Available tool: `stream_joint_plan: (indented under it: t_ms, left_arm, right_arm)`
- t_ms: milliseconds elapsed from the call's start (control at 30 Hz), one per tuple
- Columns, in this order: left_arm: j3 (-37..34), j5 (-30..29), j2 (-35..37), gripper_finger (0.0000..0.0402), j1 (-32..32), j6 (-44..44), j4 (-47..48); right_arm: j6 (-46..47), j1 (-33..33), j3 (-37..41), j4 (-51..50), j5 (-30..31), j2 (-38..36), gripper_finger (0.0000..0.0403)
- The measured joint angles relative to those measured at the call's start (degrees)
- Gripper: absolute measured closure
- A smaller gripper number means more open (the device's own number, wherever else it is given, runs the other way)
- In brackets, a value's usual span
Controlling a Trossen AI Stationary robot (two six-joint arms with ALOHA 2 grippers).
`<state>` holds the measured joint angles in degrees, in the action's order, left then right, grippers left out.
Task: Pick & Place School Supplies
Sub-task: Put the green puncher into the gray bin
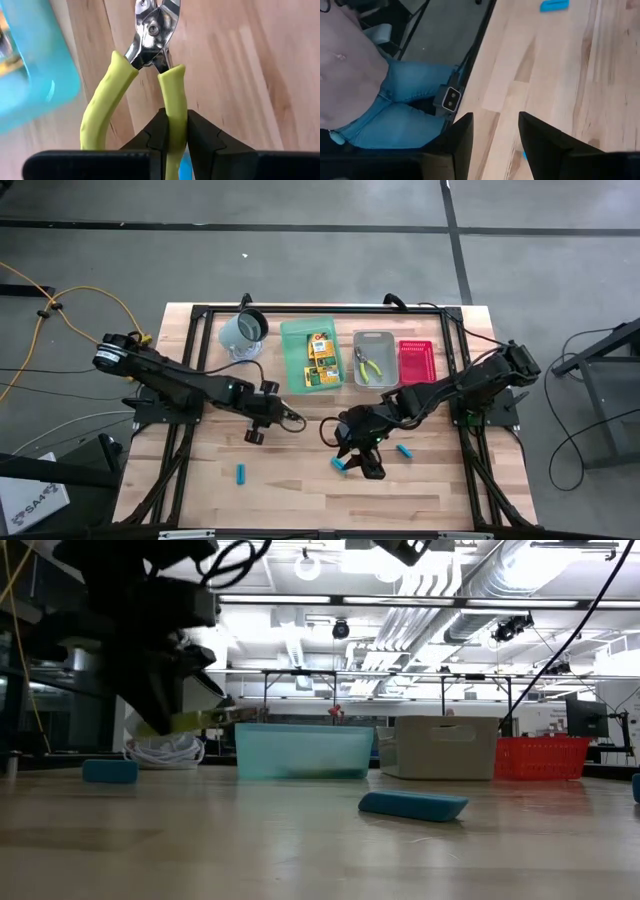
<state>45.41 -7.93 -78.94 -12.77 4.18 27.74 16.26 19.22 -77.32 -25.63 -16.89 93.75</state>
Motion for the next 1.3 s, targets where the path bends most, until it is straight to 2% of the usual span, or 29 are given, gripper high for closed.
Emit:
stream_joint_plan:
  t_ms: [200,333,533,700,867,967,1067,1300]
  left_arm:
    - [0.45,-0.15,1.03,0.0358,-1.01,0.51,-6.61]
    - [1.25,-1.32,1.21,0.0358,-0.14,2.49,-10.85]
    - [1.29,-0.55,1.23,0.0358,3.39,4.58,-21.27]
    - [1.32,-0.52,0.85,0.0358,6.75,3.38,-28.41]
    - [1.37,5.58,-0.23,0.0358,7.22,3.78,-38.02]
    - [1.4,6.57,-0.3,0.0358,5.96,3.99,-42.13]
    - [1.4,8.54,-0.3,0.0358,4.35,3.97,-45.12]
    - [1.4,20.1,-0.3,0.0358,-0.5,3.99,-53.59]
  right_arm:
    - [0.0,0.24,0.0,-2.96,0.17,-1.96,0.0254]
    - [1.36,0.48,0.0,-10.87,0.44,-3.11,0.0254]
    - [8.43,1.17,0.0,-26.45,0.57,-3.63,0.0254]
    - [9.44,2.66,0.02,-30.49,4.84,-3.58,0.0254]
    - [9.24,3.67,0.02,-28.56,13.86,-3.58,0.0254]
    - [9.58,3.69,0.02,-27.51,17.88,-3.58,0.0254]
    - [11.44,4.08,0.02,-27.58,19.29,-4.0,0.0254]
    - [8.93,6.58,0.02,-24.57,22.93,-4.99,0.0254]
